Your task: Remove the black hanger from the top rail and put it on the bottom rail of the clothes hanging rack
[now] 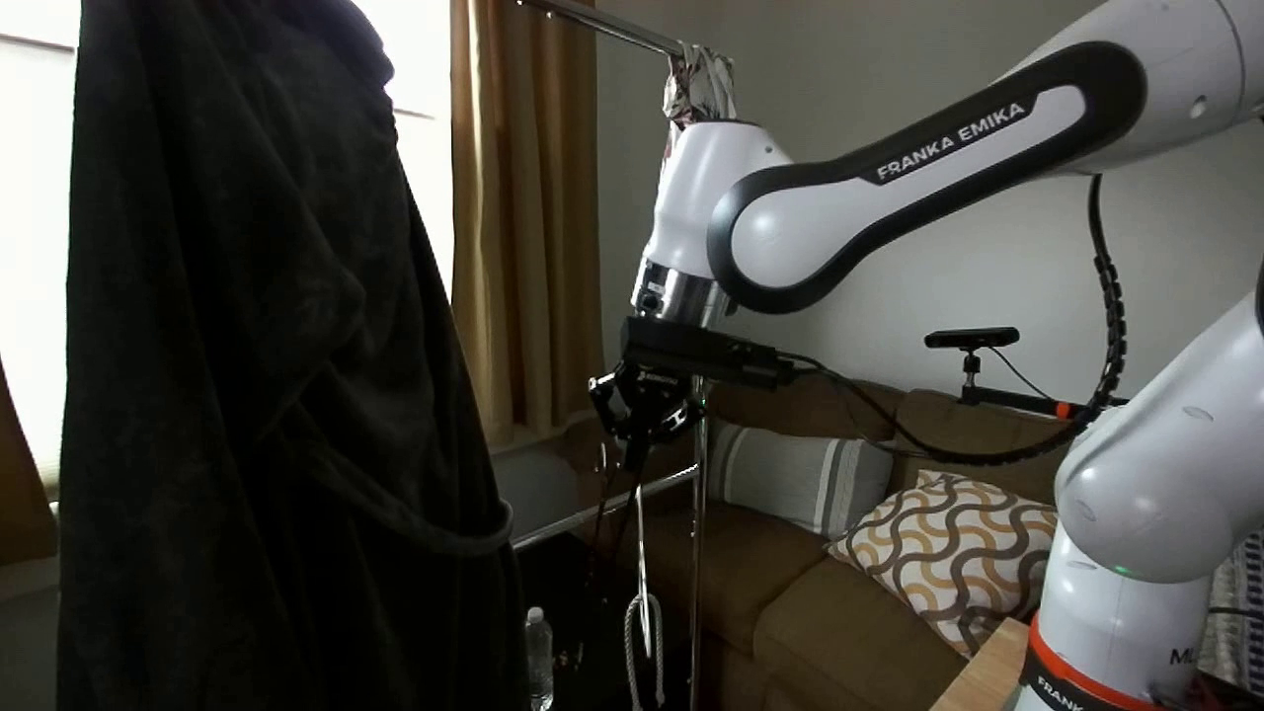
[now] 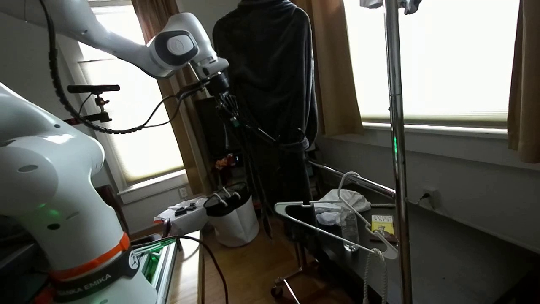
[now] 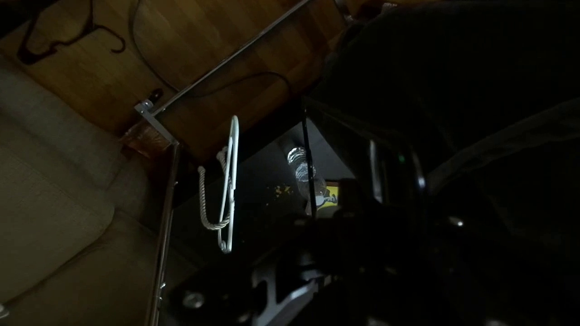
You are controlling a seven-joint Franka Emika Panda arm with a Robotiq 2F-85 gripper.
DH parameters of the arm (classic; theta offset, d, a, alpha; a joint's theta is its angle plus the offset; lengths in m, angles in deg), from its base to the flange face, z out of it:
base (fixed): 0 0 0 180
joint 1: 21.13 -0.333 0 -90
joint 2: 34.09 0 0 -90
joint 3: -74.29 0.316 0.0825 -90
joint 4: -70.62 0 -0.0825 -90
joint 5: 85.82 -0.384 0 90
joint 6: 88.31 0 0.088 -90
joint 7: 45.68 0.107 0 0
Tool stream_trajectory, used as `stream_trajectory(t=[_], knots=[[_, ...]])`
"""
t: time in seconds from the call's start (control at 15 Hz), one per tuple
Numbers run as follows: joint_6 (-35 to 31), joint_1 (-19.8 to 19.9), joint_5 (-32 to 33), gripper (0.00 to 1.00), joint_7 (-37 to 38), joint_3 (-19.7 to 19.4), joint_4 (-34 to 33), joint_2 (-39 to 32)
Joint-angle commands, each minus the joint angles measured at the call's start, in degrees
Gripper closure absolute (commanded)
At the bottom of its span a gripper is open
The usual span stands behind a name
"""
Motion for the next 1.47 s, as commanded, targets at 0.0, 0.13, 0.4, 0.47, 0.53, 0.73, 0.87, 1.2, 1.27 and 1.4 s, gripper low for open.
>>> stream_trajectory(t=[0.0,0.13,0.4,0.47,0.53,0.73,0.87,1.2,1.27,1.4], knots=[[-6.8,3.1,9.3,0.99,7.6,4.1,-1.9,-9.6],[-6.4,2.9,13.2,0.99,8.1,2.7,-3.1,-13.2],[-6.4,0.3,13.3,0.99,7.6,-0.2,-2.5,-13.6],[-7.3,0.6,13.9,0.99,9.0,-0.3,-2.7,-14.5],[-9.7,1.4,15.8,0.99,10.7,-0.1,-2.4,-15.6],[-13.7,3.1,23.1,0.99,15.8,-0.4,-2.5,-18.1],[-16.0,3.2,27.6,0.99,17.7,-1.4,-3.1,-20.0],[-13.2,0.8,34.5,0.99,15.2,-5.2,-5.8,-26.7],[-13.2,0.0,35.2,0.99,14.8,-6.0,-6.2,-27.9],[-14.1,-1.5,36.9,0.99,14.5,-7.7,-7.0,-30.2]])
